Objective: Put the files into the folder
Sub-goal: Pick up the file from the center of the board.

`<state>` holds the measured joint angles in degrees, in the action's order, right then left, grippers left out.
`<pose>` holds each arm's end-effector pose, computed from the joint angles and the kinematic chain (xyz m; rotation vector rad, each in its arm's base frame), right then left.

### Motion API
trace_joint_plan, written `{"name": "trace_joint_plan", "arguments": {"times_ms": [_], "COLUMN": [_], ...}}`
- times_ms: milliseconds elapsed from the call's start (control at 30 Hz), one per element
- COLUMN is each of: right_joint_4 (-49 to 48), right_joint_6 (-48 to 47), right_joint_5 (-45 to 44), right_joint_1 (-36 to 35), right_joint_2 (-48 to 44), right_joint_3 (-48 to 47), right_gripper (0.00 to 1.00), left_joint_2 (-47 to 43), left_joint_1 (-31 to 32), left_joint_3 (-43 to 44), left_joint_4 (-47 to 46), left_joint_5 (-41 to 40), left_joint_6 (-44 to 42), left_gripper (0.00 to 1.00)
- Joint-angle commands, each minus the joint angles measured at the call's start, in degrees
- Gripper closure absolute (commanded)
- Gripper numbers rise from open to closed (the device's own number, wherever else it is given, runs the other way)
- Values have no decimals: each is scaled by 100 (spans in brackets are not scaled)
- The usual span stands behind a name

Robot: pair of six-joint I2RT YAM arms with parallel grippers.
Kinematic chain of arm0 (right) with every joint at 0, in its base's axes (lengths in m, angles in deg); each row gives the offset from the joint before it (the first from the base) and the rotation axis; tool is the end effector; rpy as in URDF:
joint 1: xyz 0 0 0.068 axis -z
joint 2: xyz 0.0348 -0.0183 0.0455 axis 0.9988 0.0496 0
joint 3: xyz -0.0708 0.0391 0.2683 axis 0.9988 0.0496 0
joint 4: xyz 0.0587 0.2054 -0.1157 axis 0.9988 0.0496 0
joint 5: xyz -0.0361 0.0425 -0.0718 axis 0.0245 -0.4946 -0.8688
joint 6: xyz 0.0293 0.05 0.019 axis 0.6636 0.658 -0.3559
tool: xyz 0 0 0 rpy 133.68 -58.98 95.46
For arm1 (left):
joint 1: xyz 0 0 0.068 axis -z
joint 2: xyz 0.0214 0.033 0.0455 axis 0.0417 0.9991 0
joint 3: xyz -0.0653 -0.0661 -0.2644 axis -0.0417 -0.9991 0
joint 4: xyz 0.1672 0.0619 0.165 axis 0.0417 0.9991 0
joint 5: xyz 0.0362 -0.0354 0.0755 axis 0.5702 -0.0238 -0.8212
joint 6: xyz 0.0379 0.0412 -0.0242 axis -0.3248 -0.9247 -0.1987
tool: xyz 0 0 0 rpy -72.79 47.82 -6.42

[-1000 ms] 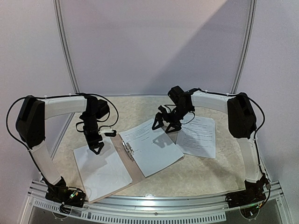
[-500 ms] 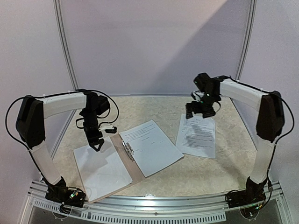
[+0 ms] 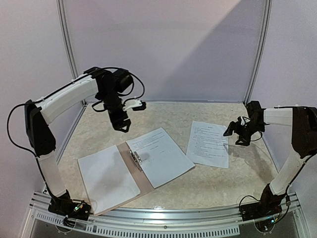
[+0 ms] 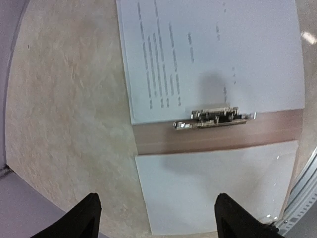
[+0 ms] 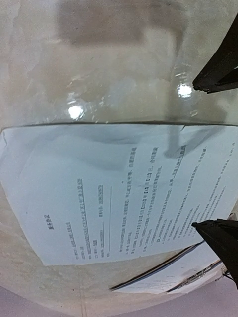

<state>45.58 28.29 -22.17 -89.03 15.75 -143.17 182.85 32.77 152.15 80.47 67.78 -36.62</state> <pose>0.3085 0.0271 0.1848 0.4942 2.7569 0.6549 0.2865 -0.2000 0.3162 1.5329 2.4643 0.0275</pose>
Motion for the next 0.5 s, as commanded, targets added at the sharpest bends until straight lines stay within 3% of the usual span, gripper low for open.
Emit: {"name": "trace_joint_plan", "arguments": {"times_ms": [0,267,467], "right_joint_4": [-745,-782,-799], "right_joint_6": [113,89,65], "right_joint_5": [725,876,861], "right_joint_1": [138,143,353], "right_joint_2": [371,703,718], "right_joint_3": [10,101,319], "right_gripper": [11,12,14], "left_joint_2": [914,2838,3446], "left_joint_1": [704,1505,1845], "left_joint_3": [966,2667,2862], "left_joint_4": [-550,-1861,-2899], "left_joint_5": [141,-306,-662], "left_joint_6": [219,674,997], "left_gripper": [19,21,20]}}
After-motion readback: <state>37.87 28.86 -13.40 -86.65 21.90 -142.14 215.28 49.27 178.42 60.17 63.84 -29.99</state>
